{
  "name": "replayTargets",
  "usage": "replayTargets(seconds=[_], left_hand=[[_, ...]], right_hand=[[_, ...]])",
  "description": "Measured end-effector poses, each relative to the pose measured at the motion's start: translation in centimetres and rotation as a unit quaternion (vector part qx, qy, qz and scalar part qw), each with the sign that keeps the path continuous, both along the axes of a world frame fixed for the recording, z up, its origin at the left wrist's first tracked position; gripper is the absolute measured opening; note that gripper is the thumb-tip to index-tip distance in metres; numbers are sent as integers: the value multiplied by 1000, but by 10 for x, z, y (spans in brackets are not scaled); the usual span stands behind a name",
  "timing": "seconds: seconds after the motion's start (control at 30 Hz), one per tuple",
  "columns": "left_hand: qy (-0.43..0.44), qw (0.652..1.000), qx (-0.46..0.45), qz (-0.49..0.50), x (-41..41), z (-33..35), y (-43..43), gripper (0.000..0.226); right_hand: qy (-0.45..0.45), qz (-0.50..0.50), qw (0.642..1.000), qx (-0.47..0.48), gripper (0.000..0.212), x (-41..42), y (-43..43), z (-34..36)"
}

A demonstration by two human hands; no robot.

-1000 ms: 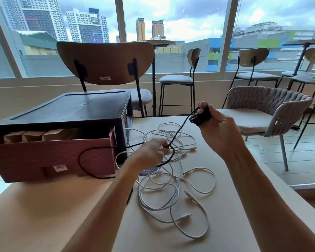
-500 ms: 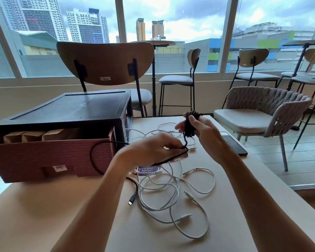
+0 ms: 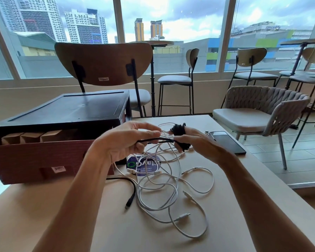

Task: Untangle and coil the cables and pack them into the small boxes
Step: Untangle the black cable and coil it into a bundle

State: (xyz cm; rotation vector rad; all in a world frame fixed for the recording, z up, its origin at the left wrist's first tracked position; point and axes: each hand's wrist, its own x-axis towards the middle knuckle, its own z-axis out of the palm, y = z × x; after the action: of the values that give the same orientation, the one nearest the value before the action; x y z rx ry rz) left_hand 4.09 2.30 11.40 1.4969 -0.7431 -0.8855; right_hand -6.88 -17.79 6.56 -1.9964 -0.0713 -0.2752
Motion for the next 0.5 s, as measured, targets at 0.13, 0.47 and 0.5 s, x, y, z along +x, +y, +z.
replayTargets(seconds=[0.13, 0.47, 0.5], left_hand=[[57, 994, -61, 72, 7, 5, 11, 52], [140, 916, -329, 182, 0, 17, 2, 29], [106, 924, -329, 167, -4, 19, 4, 29]], right_hand=[[48, 10, 998, -34, 42, -5, -6, -1], [19, -59, 984, -165, 15, -1, 2, 3], [13, -61, 988, -145, 16, -2, 3, 5]])
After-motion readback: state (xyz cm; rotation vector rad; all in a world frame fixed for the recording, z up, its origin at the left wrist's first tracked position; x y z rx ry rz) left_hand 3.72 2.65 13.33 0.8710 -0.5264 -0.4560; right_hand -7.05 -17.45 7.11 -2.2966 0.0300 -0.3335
